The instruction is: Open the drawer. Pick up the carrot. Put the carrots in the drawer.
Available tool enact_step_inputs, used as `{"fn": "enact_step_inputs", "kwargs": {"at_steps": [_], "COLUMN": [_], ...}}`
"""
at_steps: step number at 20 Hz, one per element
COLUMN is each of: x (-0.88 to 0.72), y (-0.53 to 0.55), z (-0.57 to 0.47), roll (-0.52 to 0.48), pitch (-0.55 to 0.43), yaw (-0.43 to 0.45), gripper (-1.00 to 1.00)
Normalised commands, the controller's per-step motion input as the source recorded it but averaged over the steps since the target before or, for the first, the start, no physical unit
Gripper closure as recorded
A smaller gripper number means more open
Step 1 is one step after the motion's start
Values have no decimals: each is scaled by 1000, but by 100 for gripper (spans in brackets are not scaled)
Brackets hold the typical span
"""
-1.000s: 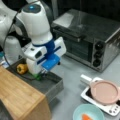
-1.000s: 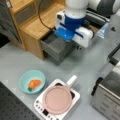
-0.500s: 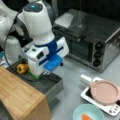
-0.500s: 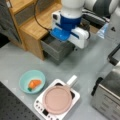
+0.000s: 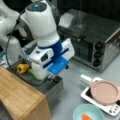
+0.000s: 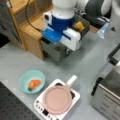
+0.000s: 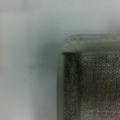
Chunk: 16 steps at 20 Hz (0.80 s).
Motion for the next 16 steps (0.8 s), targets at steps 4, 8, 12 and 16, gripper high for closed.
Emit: {"fn": "enact_step_inputs", "kwargs": {"at_steps": [4, 8, 12, 16], "x": [378, 408, 435, 491], "y": [-130, -143, -127, -111], "z": [136, 179, 231, 202], "roll": [58, 49, 52, 44], "pitch": [214, 257, 301, 303], "yaw": [93, 95, 80, 59], "gripper": [-100, -100, -100, -100]}}
